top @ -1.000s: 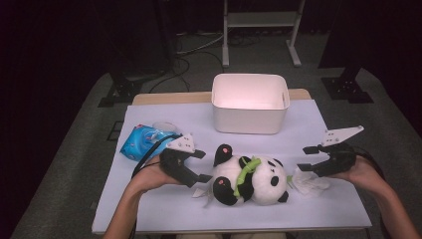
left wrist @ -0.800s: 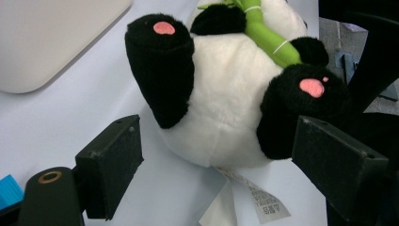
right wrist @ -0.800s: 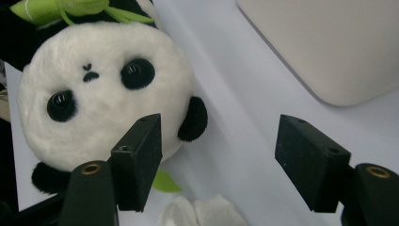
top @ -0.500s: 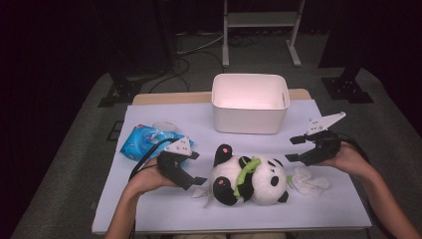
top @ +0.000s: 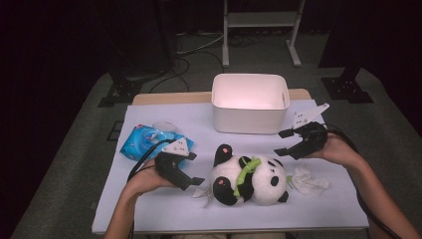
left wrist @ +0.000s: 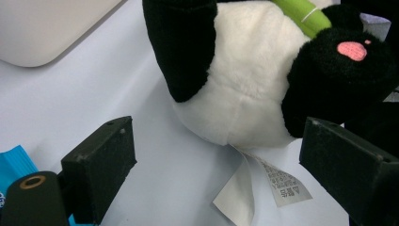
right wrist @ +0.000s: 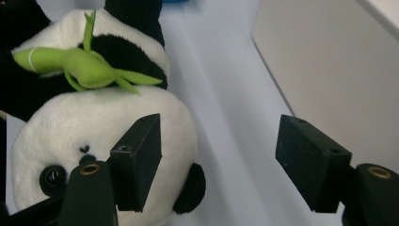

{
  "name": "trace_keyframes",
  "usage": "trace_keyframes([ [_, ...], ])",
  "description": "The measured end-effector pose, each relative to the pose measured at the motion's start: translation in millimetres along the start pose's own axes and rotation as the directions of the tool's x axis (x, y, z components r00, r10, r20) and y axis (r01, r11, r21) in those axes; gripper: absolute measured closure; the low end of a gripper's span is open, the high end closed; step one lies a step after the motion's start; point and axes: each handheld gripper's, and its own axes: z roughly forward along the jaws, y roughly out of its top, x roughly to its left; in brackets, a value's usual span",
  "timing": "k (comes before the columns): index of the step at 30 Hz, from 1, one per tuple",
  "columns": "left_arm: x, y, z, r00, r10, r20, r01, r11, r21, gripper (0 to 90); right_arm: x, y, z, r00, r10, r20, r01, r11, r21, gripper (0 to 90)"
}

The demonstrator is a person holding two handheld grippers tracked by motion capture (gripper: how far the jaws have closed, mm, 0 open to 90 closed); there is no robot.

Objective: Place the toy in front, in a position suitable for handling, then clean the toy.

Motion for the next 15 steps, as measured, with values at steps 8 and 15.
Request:
trace_keyframes([
  [8, 0.0, -1.7, 0.4, 1.0, -0.002, 0.003, 0.002, 1.0, 0.003, 10.1, 4.5, 12.9, 6.6, 0.9992, -0.037, -0.017, 0.037, 0.999, 0.006, 30.4],
  [15, -1.7, -0.6, -1.3, 1.0, 0.002, 0.006, -0.002, 1.0, -0.005, 10.1, 5.3, 21.0, 6.9, 0.9984, -0.053, -0.019, 0.053, 0.999, 0.001, 30.7],
])
